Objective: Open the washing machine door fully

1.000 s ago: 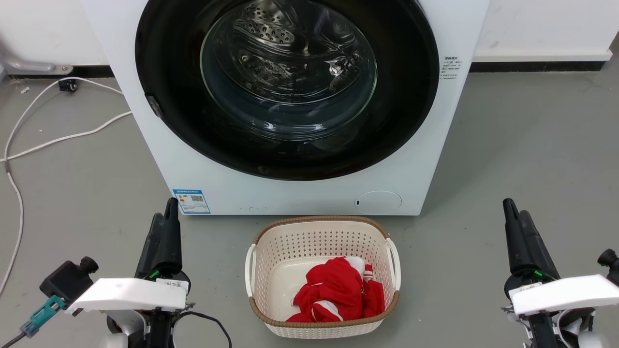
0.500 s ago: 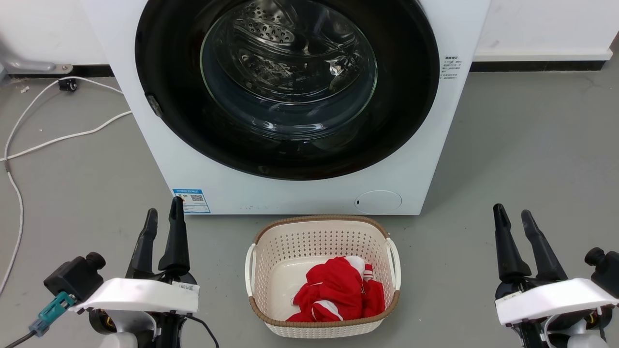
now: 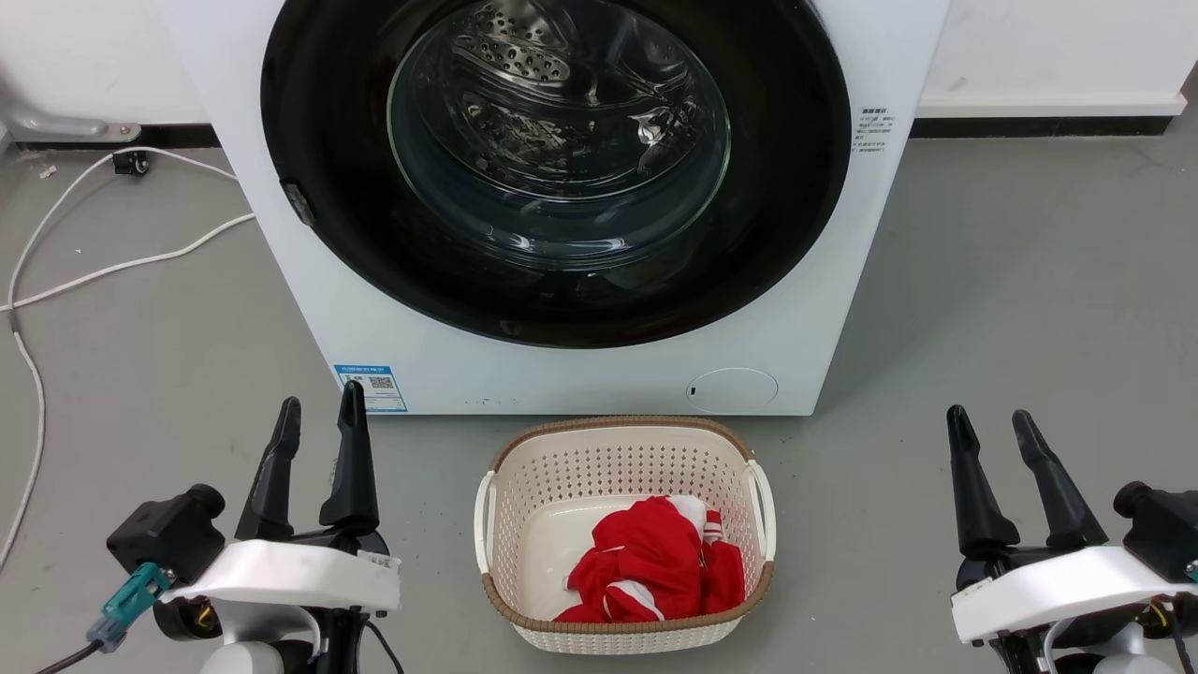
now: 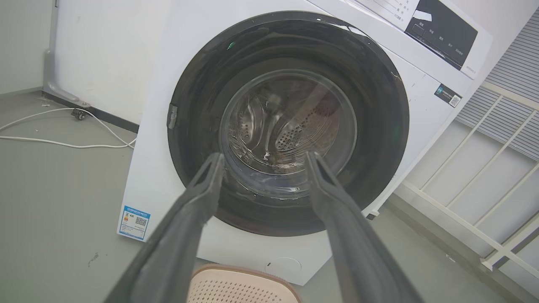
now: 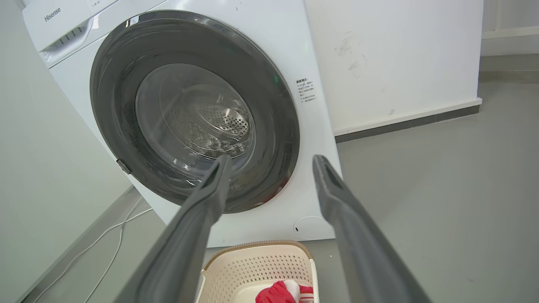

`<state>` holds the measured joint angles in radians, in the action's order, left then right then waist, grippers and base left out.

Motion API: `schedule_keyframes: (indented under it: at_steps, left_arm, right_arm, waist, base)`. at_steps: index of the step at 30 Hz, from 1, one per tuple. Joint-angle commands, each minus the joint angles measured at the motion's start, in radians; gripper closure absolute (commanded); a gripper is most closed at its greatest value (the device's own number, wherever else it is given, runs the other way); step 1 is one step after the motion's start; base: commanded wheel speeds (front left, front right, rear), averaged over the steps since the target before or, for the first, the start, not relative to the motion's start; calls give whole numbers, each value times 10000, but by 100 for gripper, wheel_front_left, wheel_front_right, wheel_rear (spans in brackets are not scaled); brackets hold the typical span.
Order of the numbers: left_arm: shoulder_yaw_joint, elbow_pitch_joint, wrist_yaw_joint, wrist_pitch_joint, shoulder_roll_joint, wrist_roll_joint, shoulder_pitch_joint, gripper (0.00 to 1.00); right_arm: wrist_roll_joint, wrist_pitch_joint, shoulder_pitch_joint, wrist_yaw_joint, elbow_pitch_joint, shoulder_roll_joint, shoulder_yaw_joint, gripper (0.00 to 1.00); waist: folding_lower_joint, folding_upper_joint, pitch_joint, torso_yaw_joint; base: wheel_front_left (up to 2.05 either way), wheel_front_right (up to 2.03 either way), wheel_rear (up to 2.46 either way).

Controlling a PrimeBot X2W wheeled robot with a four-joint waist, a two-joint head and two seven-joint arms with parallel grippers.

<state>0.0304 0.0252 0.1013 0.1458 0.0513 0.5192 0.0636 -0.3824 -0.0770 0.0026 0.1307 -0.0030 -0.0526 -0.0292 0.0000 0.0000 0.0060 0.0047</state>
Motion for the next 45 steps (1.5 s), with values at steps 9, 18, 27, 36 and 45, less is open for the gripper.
schedule_keyframes:
  at_steps: [9, 18, 27, 36, 45]
  left_arm:
    - [-68, -92, -36, 298, 45, -1094, -40, 0]
    - [-123, -31, -99, 507, 43, -2032, -83, 0]
    - [-203, 75, -147, 701, 38, -2831, -120, 0]
    - [-234, 152, -174, 874, 35, -3558, -131, 0]
    - [-256, 237, -173, 1056, 25, -4215, -180, 0]
  right_arm:
    - [1112, -28, 49, -1, -308, 10, -17, 0]
    - [1909, -25, 118, -1, -406, 16, -34, 0]
    - [2627, -111, 182, -1, -499, 23, -14, 0]
    - [3191, -198, 235, -1, -478, 30, 32, 0]
    - [3672, -307, 281, -1, -454, 36, 81, 0]
  waist:
    - [0, 0, 2, -2]
    - [0, 0, 0, 3]
    - [0, 0, -8, 8]
    - [0, 0, -3, 15]
    - [0, 0, -9, 28]
  base:
    - [0, 0, 0]
    - [0, 0, 0]
    - [0, 0, 0]
    - [0, 0, 0]
    - [0, 0, 0]
